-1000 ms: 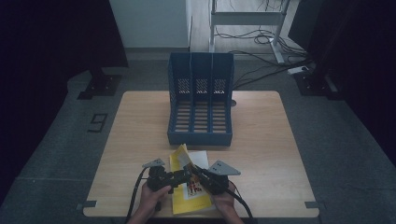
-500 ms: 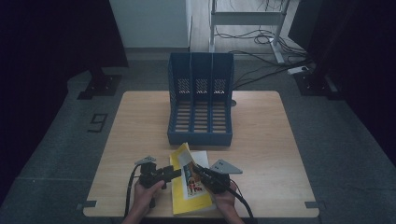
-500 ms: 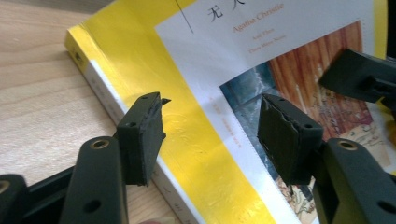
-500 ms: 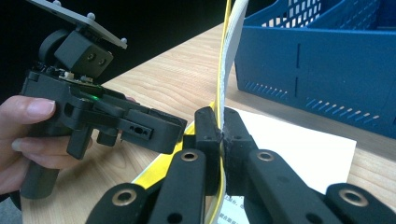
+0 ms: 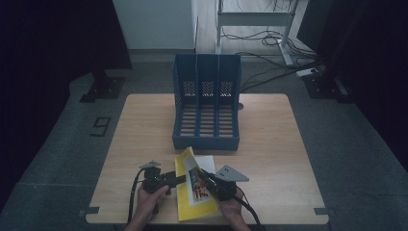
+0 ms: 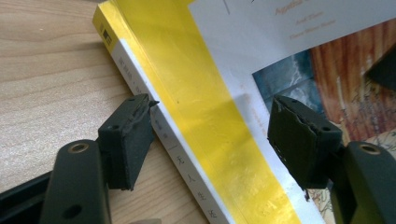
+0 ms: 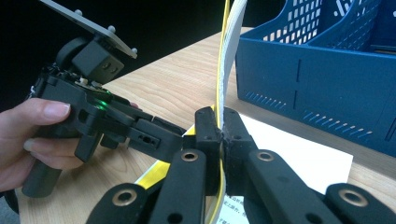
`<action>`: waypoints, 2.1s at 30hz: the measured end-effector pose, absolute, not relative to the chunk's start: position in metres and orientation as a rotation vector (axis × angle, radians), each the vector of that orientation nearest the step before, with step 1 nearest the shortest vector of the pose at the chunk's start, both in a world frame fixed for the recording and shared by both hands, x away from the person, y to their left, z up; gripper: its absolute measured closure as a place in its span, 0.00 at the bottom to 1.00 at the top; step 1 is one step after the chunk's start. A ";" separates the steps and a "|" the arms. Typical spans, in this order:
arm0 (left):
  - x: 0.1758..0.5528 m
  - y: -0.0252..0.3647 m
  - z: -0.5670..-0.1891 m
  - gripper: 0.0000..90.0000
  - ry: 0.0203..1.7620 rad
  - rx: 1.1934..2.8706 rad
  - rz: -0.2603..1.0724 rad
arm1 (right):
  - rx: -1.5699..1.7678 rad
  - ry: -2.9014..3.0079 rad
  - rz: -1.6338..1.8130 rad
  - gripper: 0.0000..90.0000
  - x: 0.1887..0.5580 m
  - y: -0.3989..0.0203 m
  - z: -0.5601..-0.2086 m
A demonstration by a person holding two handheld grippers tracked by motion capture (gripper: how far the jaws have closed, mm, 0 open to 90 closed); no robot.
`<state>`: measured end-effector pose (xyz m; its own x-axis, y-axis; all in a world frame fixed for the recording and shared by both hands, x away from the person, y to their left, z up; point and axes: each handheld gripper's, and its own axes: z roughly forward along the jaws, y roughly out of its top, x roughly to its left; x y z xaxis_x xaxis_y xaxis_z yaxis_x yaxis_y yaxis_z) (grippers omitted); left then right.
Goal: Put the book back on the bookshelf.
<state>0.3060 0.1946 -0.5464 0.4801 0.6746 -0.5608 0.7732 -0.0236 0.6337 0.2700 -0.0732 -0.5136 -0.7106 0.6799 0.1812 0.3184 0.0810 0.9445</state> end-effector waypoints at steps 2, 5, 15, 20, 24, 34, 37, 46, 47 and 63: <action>0.306 0.194 -0.547 0.34 1.240 1.743 -0.129 | 0.991 2.056 1.669 0.97 0.270 -0.073 -0.513; 0.307 0.194 -0.549 0.33 1.240 1.751 -0.147 | 0.987 2.058 1.676 0.97 0.269 -0.073 -0.510; 0.308 0.194 -0.550 0.26 1.209 1.722 -0.204 | 0.904 2.018 1.699 0.97 0.263 -0.072 -0.500; 0.308 0.193 -0.550 0.24 1.165 1.709 -0.224 | 0.867 2.007 1.710 0.97 0.261 -0.072 -0.496; 0.306 0.188 -0.550 0.22 1.106 1.698 -0.275 | 0.851 2.012 1.740 0.97 0.259 -0.071 -0.495; 0.306 0.190 -0.550 0.29 1.115 1.690 -0.271 | 0.842 2.014 1.745 0.97 0.261 -0.074 -0.497; 0.306 0.191 -0.550 0.33 1.123 1.699 -0.257 | 0.861 2.015 1.757 0.97 0.263 -0.077 -0.499; 0.304 0.192 -0.550 0.48 1.156 1.719 -0.205 | 0.923 2.041 1.698 0.97 0.268 -0.079 -0.508; 0.303 0.192 -0.549 0.49 1.157 1.721 -0.192 | 0.930 2.043 1.692 0.97 0.268 -0.079 -0.509; 0.299 0.193 -0.548 0.64 1.167 1.697 -0.155 | 1.024 2.042 1.655 0.97 0.271 -0.079 -0.517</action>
<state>0.2987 0.1926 -0.5478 0.5207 0.6188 -0.5881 0.7506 -0.0037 0.6607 0.2706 -0.0788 -0.5171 -0.6925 0.6967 0.1869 0.3272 0.0725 0.9422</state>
